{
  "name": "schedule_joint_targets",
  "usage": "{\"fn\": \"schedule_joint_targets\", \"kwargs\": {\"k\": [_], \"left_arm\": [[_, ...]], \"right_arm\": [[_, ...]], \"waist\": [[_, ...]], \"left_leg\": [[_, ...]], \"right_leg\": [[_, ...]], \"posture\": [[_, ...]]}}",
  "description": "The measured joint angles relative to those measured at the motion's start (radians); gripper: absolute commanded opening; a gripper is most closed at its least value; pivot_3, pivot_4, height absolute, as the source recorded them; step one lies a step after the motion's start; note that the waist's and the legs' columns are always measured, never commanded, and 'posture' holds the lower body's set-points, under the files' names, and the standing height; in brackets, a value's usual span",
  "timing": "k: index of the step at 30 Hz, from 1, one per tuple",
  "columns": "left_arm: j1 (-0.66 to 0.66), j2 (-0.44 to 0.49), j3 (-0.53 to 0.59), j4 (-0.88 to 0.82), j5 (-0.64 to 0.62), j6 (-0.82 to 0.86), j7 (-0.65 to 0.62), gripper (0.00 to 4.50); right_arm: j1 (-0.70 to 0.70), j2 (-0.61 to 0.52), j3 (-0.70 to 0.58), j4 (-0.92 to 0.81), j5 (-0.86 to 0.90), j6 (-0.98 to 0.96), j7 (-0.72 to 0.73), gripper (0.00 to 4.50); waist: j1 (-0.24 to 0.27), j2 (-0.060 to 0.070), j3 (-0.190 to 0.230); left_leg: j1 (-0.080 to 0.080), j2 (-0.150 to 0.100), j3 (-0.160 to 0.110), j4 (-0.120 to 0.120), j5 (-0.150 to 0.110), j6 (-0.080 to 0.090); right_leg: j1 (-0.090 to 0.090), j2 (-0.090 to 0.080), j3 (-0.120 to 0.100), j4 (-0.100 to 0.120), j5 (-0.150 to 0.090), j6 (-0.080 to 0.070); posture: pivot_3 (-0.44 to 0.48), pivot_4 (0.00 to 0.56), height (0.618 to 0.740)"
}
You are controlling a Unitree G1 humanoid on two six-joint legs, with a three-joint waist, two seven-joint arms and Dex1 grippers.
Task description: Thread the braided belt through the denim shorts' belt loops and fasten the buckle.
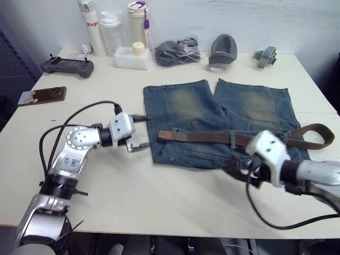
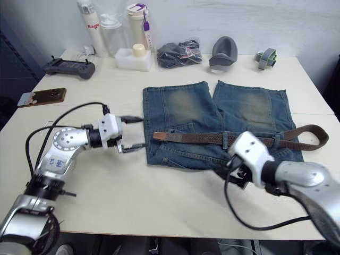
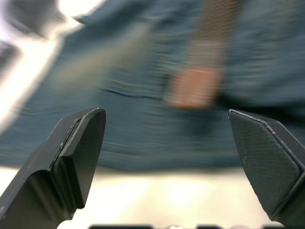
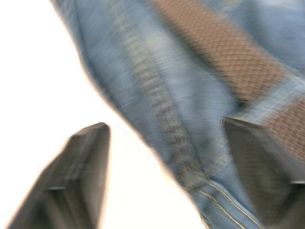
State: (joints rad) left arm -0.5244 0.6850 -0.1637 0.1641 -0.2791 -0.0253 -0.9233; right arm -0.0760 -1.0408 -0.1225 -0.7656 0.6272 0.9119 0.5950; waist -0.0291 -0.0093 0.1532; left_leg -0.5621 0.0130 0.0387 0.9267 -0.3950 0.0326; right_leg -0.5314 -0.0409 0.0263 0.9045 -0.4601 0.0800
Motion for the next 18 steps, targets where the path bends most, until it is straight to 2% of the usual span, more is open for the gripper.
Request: {"fn": "schedule_joint_targets", "kwargs": {"k": [3, 7, 8, 9, 12, 14, 15, 18], "left_arm": [[0.041, 0.016, 0.012, -0.081, -0.037, 0.11, -0.013, 4.5], [0.05, 0.027, 0.051, -0.134, -0.07, 0.201, -0.008, 4.5], [0.058, 0.026, 0.071, -0.16, -0.089, 0.249, -0.002, 4.5], [0.064, 0.02, 0.077, -0.172, -0.105, 0.28, 0.005, 4.5], [0.076, -0.002, 0.083, -0.203, -0.11, 0.325, 0.015, 4.5], [0.079, -0.015, 0.084, -0.208, -0.109, 0.338, 0.019, 4.5], [0.079, -0.022, 0.084, -0.211, -0.108, 0.341, 0.02, 4.5], [0.079, -0.04, 0.084, -0.214, -0.105, 0.345, 0.023, 4.5]], "right_arm": [[-0.034, -0.072, 0.146, 0.001, -0.128, -0.081, 0.036, 4.43], [-0.065, -0.086, 0.285, 0.06, -0.306, -0.198, 0.039, 3.27], [-0.073, -0.087, 0.329, 0.103, -0.404, -0.289, 0.024, 2.92], [-0.068, -0.093, 0.343, 0.138, -0.47, -0.352, 0.008, 2.37], [-0.027, -0.118, 0.326, 0.248, -0.606, -0.517, -0.016, 1.28], [0.008, -0.13, 0.288, 0.308, -0.663, -0.62, -0.024, 0.37], [0.035, -0.144, 0.257, 0.343, -0.687, -0.684, -0.028, 0.18], [0.09, -0.167, 0.174, 0.443, -0.73, -0.821, -0.025, 0.18]], "waist": [[0.003, 0.0, 0.0], [0.005, 0.0, 0.0], [0.005, 0.0, -0.001], [0.005, 0.0, -0.001], [0.011, 0.0, -0.001], [0.014, 0.0, 0.0], [0.018, 0.0, 0.0], [0.026, 0.0, 0.0]], "left_leg": [[0.0, 0.0, 0.0, 0.0, 0.0, 0.0], [0.0, 0.0, 0.001, 0.0, 0.0, 0.0], [0.0, 0.0, 0.001, 0.0, 0.0, -0.001], [0.0, 0.0, 0.001, 0.001, 0.0, 0.0], [0.0, 0.0, 0.001, 0.001, 0.0, -0.001], [0.0, -0.001, 0.002, 0.001, 0.0, -0.001], [0.0, -0.001, 0.002, 0.001, 0.0, -0.001], [0.0, -0.001, 0.003, 0.002, 0.0, -0.001]], "right_leg": [[0.0, 0.0, 0.0, 0.0, 0.0, 0.0], [0.0, -0.001, -0.001, -0.001, -0.001, -0.001], [0.0, -0.001, -0.001, -0.001, -0.001, -0.001], [0.0, -0.001, -0.001, -0.001, -0.001, -0.001], [0.0, -0.001, -0.001, -0.001, 0.0, -0.001], [0.0, -0.001, -0.001, 0.0, 0.0, -0.001], [-0.001, -0.001, -0.001, 0.0, 0.0, -0.001], [-0.001, -0.001, -0.001, 0.001, 0.0, -0.001]], "posture": [[0.0, 0.15, 0.656], [0.0, 0.15, 0.656], [0.0, 0.15, 0.656], [0.0, 0.15, 0.656], [0.0, 0.15, 0.656], [0.0, 0.15, 0.656], [0.0, 0.15, 0.656], [0.0, 0.15, 0.656]]}}
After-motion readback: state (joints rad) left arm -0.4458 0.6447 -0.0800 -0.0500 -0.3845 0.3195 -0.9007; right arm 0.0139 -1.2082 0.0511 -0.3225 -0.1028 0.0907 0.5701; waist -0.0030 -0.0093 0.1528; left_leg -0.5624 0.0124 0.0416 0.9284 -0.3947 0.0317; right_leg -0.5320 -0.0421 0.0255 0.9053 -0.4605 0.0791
